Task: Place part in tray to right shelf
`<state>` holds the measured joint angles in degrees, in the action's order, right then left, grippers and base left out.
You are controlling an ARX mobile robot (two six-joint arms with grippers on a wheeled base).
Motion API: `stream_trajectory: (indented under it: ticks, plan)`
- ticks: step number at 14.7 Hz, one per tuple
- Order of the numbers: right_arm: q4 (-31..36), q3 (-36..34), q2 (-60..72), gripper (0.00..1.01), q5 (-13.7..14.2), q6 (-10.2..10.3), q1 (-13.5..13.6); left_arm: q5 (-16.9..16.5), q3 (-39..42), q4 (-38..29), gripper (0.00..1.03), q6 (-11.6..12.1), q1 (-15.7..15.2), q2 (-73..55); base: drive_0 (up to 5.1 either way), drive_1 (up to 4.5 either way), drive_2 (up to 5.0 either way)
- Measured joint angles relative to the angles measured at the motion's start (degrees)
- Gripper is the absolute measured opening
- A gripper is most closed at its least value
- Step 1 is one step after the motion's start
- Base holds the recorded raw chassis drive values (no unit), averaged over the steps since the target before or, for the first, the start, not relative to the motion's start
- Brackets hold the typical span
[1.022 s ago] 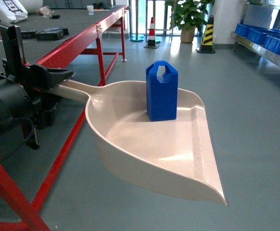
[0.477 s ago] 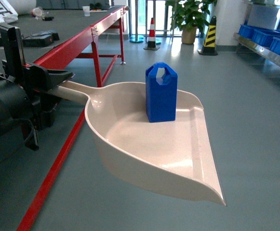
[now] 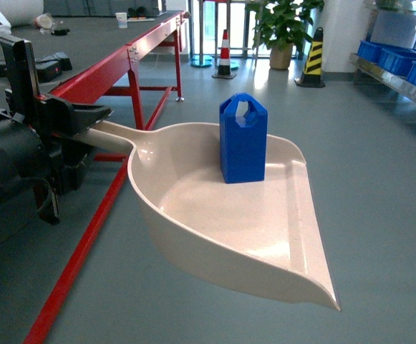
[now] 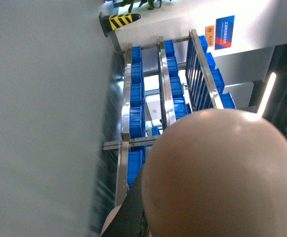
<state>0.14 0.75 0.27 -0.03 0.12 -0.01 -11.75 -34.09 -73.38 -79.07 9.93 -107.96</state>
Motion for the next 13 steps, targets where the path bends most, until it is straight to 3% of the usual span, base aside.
stream_trajectory:
  ticks: [13]
  plan:
    - [-0.2, 0.0, 0.0, 0.98, 0.0, 0.0, 0.0, 0.2, 0.0, 0.0, 0.15, 0.0, 0.0, 0.0, 0.0, 4.12, -4.2]
